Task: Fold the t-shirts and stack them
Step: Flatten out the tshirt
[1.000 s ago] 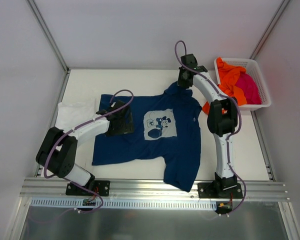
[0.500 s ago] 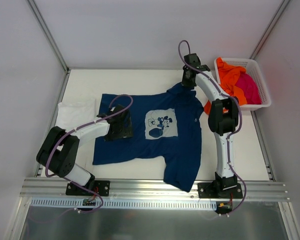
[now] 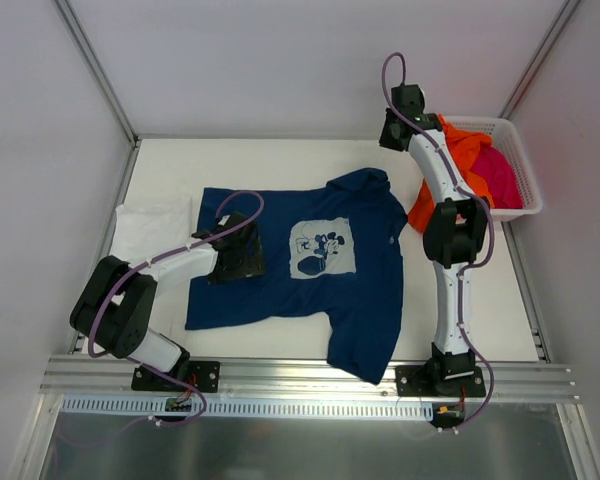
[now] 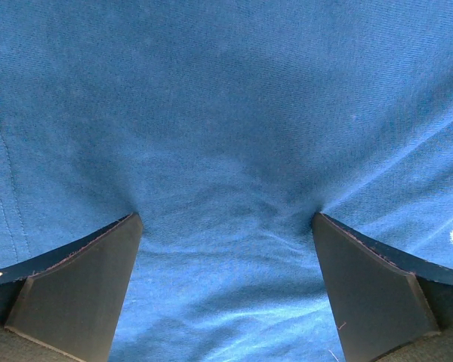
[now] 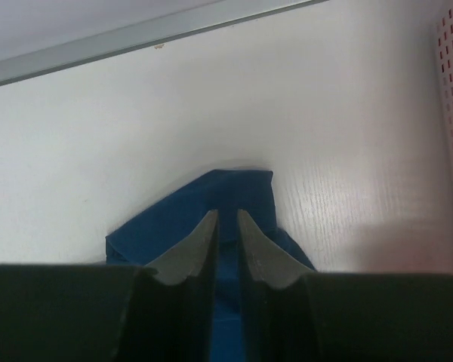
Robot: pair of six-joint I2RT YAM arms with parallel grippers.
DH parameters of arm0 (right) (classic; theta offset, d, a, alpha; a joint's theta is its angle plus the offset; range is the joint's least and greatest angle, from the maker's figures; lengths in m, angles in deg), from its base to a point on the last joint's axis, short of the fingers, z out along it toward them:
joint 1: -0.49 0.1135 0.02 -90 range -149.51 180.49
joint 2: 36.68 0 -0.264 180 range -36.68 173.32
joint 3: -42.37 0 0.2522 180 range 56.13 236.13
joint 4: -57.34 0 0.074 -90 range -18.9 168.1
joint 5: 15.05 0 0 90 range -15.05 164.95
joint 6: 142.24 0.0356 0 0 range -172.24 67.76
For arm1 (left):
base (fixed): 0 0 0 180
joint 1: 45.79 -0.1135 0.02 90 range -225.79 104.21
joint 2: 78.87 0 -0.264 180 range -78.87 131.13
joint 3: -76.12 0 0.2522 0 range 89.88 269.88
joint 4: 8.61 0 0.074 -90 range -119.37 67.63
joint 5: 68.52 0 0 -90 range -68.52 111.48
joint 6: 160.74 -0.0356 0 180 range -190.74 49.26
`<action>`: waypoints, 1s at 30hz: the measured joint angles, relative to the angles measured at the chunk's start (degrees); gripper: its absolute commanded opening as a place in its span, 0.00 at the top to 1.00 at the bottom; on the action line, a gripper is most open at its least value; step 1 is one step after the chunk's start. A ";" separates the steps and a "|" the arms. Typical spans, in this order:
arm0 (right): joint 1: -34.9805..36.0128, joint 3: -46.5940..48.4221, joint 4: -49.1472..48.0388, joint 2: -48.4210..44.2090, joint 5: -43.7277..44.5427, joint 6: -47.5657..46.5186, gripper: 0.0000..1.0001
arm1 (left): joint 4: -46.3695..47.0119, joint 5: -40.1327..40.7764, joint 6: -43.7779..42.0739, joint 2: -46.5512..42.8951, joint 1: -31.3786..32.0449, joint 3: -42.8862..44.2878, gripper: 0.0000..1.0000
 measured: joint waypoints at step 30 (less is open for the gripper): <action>3.52 -20.26 -4.57 -6.01 -11.87 2.29 0.56 | 0.63 -0.02 0.15 -0.61 0.00 -0.59 0.01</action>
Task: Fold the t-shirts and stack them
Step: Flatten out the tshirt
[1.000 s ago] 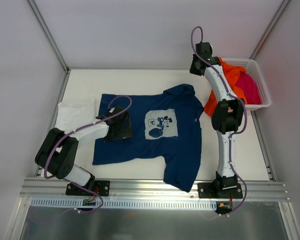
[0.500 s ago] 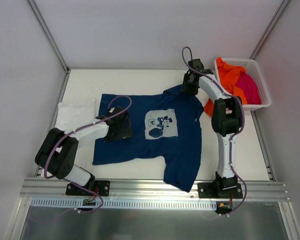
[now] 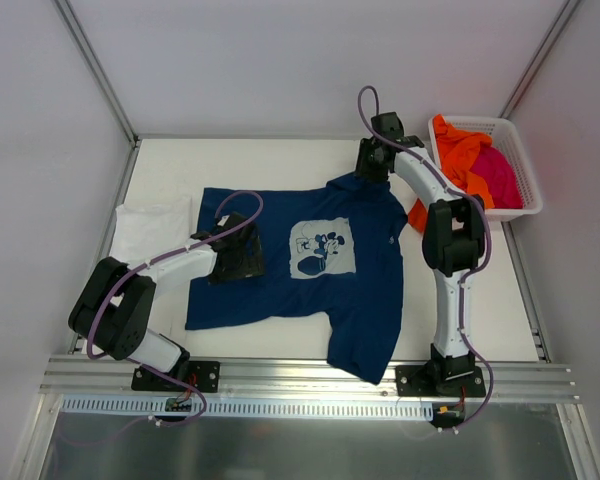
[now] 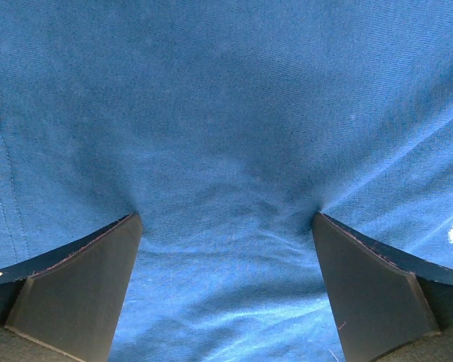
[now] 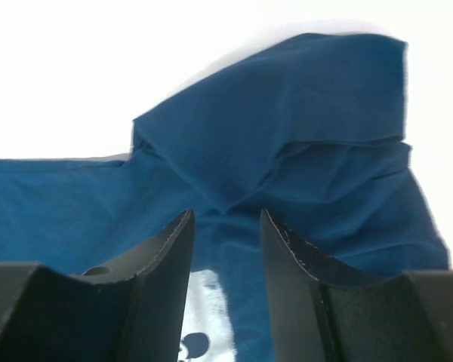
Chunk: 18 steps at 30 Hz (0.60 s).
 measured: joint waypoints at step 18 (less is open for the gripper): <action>1.88 5.14 1.68 4.02 1.68 0.63 0.56 | 0.04 0.00 0.00 -0.04 0.00 -0.07 0.01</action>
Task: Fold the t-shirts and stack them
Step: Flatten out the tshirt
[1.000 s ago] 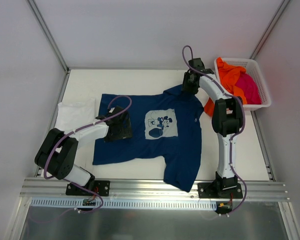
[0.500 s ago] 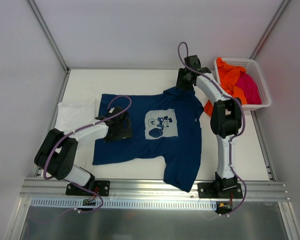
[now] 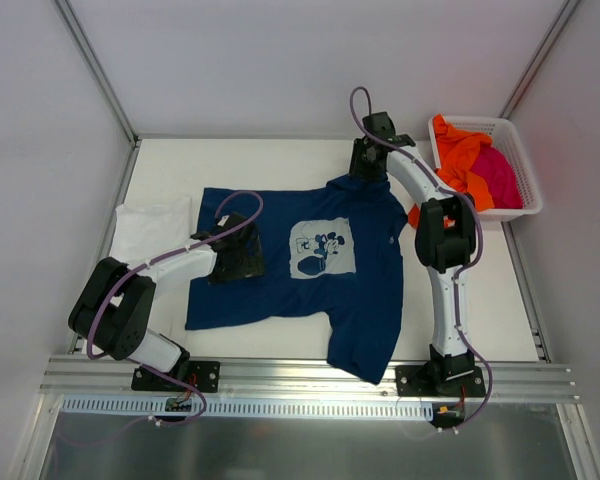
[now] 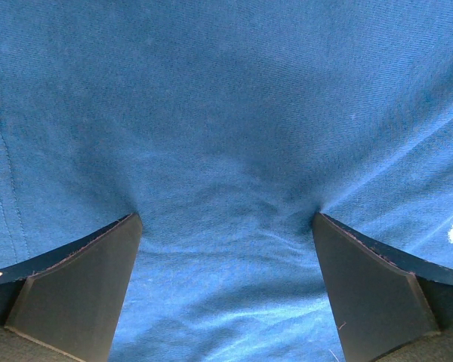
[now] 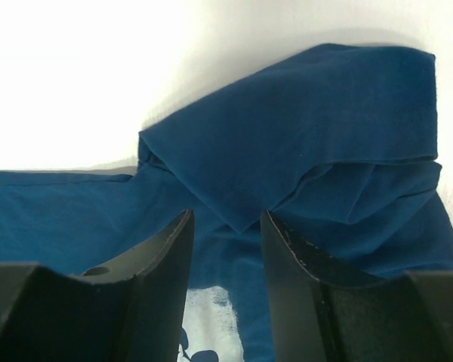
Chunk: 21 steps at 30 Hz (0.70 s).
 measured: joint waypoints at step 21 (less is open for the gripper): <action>1.40 0.98 3.52 2.97 6.62 -1.57 1.00 | 0.26 0.00 0.00 -0.26 0.00 -0.26 0.01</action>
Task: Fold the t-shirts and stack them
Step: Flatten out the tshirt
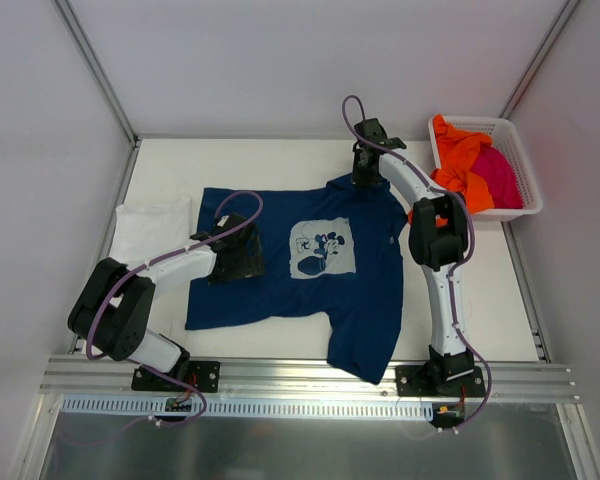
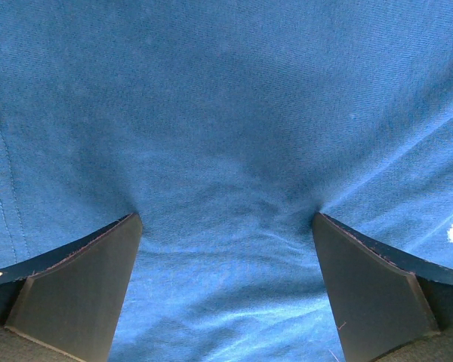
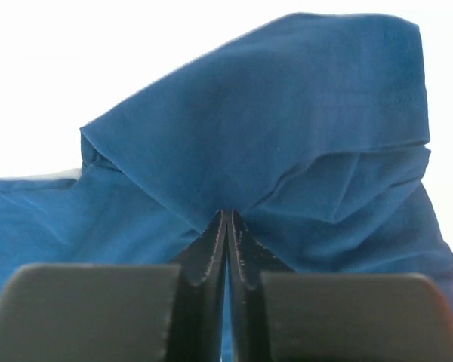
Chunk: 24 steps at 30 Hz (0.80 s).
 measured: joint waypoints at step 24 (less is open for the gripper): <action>0.46 1.05 -1.18 1.36 1.01 0.17 0.43 | 0.04 0.00 -0.02 -0.04 0.00 -0.04 0.01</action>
